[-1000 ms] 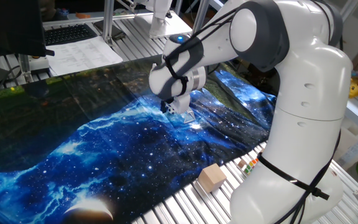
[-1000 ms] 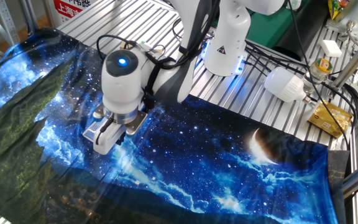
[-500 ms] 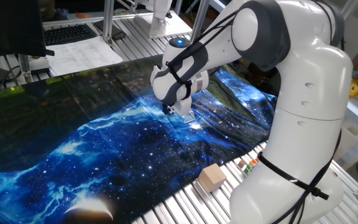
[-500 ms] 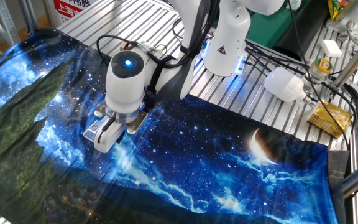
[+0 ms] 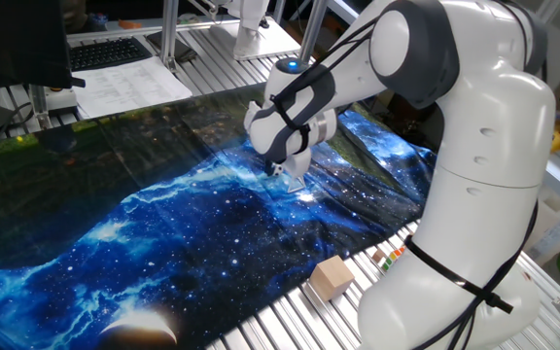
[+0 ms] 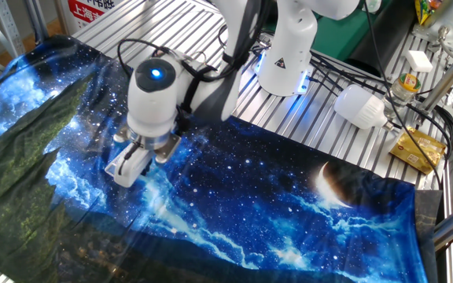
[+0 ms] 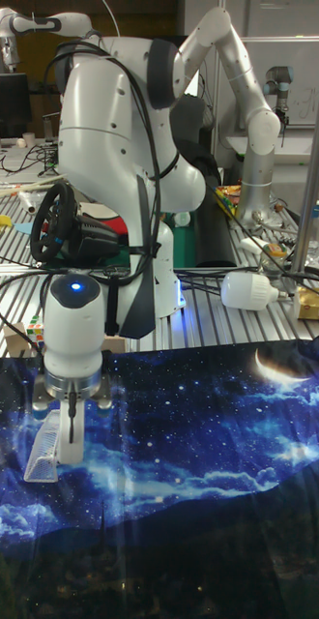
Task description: Push the soccer ball into the goal
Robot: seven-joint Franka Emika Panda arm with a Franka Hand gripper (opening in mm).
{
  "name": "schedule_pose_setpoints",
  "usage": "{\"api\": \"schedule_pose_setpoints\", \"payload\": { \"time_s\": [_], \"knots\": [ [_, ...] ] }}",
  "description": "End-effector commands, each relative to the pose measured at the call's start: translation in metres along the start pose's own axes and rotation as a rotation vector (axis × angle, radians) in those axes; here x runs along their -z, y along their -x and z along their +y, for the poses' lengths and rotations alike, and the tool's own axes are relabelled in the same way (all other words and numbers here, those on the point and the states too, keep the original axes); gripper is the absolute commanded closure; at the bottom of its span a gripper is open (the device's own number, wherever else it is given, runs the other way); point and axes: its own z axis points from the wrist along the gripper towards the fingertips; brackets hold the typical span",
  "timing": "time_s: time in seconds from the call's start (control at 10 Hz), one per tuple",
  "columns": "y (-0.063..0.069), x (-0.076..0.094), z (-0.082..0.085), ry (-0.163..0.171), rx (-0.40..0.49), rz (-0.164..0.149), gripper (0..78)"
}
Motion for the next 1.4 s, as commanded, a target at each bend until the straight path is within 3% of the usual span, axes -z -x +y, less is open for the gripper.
{"api": "schedule_pose_setpoints", "payload": {
  "time_s": [0.1,0.5,1.0,1.4],
  "knots": [
    [0.011,0.004,-0.003,0.004,0.034,-0.007,77.6],
    [0.015,0.004,-0.003,0.024,0.015,0.008,77.6],
    [0.007,0.013,0.001,0.053,-0.038,0.129,77.6],
    [-0.007,0.022,-0.003,0.052,0.004,0.149,77.6]
  ]
}}
